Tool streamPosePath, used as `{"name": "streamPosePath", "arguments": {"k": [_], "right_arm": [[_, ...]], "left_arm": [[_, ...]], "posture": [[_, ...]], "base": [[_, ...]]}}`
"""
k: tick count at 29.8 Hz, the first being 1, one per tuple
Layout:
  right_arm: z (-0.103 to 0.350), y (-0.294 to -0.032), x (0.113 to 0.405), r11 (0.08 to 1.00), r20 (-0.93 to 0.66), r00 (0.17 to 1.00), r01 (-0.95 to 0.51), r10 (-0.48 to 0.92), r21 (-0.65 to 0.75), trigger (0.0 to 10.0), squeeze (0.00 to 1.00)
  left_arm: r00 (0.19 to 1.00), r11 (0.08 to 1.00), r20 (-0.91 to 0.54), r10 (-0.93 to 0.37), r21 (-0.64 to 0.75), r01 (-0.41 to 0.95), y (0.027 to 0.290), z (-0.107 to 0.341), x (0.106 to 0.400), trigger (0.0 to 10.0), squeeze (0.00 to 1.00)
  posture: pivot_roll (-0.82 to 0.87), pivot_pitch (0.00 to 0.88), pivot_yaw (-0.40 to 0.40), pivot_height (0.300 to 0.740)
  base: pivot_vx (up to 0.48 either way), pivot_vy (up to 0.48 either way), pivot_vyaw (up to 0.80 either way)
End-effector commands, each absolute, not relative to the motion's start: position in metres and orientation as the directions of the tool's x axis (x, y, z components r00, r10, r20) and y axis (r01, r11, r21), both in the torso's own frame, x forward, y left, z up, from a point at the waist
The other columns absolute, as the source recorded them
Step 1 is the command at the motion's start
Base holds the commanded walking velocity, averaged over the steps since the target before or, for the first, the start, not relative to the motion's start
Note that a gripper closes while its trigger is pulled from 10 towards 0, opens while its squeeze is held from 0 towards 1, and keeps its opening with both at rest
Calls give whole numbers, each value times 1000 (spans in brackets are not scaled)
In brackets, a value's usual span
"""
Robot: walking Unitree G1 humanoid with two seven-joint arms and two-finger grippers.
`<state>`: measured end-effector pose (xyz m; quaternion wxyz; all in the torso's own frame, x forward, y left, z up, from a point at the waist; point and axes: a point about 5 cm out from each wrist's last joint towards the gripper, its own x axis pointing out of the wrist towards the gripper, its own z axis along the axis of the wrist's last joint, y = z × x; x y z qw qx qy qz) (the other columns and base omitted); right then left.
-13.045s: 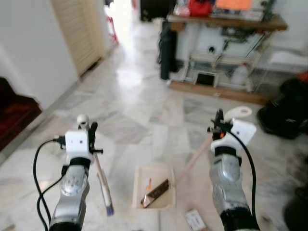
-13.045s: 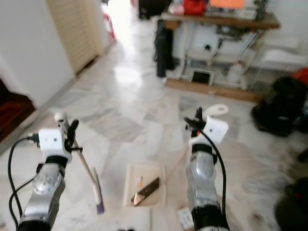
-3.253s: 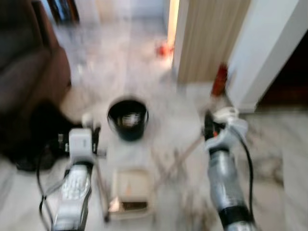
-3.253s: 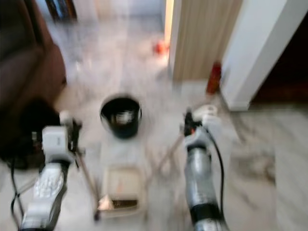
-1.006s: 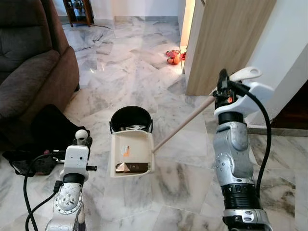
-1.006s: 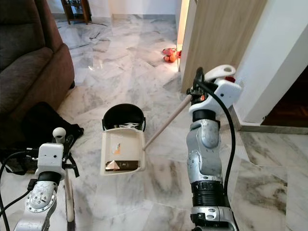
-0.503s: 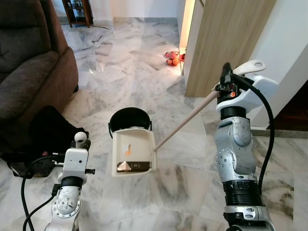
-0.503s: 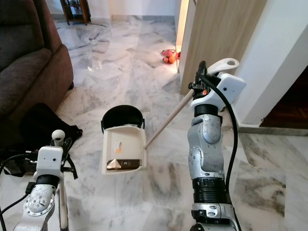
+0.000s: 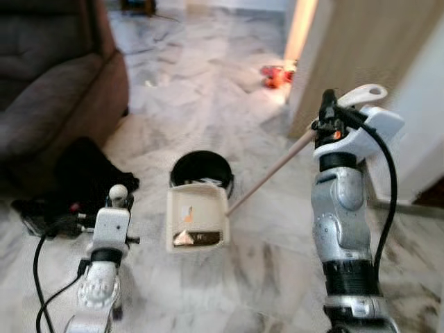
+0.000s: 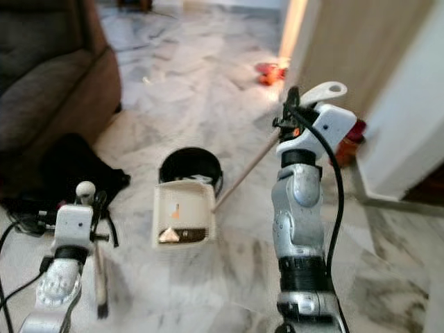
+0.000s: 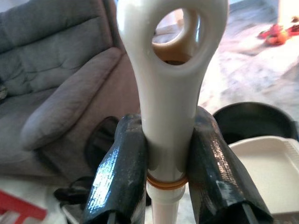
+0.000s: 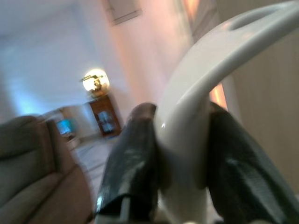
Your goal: Sweep floor
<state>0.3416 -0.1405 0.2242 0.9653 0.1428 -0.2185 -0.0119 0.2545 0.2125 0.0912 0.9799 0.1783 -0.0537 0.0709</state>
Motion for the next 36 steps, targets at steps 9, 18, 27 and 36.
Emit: {"name": "streamPosePath", "arguments": {"k": [9, 18, 27, 36], "right_arm": [[239, -146, 337, 950, 477, 873, -57, -102, 307, 10000, 0], [244, -142, 337, 954, 503, 861, -84, -75, 286, 10000, 0], [242, -139, 336, 948, 498, 865, -111, -56, 299, 10000, 0], [245, -137, 335, 946, 512, 858, -131, -41, 296, 10000, 0]], "left_arm": [[979, 923, 183, 86, 356, -148, 206, 100, 257, 10000, 0], [979, 924, 188, 82, 353, -145, 204, 100, 259, 10000, 0], [979, 927, 188, 76, 349, -139, 203, 100, 258, 10000, 0], [976, 927, 199, 82, 343, -148, 205, 102, 261, 10000, 0]], "posture": [[148, 72, -11, 740], [153, 56, -11, 740], [157, 49, -11, 740], [157, 50, -11, 740]], "base": [[373, 0, 0], [372, 0, 236], [373, 0, 392], [372, 0, 0]]}}
